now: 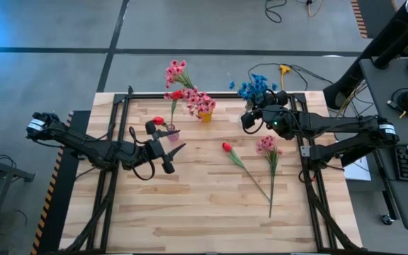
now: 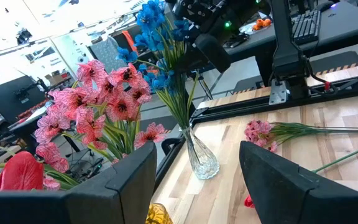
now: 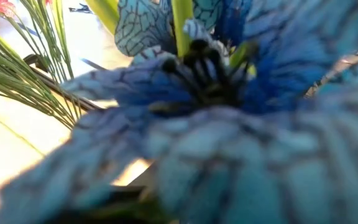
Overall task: Sort flowers into vase by color
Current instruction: Put the blue flowers into the transparent vase
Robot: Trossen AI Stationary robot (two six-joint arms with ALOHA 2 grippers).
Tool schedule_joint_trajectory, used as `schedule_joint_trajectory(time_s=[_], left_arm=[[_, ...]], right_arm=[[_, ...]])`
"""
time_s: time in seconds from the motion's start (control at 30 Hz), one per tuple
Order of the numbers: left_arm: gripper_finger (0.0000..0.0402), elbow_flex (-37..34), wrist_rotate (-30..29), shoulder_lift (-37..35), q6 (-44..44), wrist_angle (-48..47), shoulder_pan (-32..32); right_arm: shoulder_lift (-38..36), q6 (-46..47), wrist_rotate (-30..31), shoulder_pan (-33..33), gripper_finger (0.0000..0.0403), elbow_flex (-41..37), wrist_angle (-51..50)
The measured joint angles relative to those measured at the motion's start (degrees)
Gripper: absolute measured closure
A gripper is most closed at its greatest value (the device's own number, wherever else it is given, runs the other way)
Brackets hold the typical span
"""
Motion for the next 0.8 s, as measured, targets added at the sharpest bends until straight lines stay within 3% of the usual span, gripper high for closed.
schedule_joint_trajectory(time_s=[0.47, 0.8], left_arm=[[0.019, 0.0, 0.0, 0.0, -0.01, 0.0, 0.0], [0.019, 0.0, 0.02, 0.0, 0.0, 0.0, 0.0]], right_arm=[[0.0, 0.37, -0.48, 0.0, 0.0363, 0.0, -1.34], [0.0, 1.32, -0.48, 0.0, 0.0251, 0.0, -1.37]])
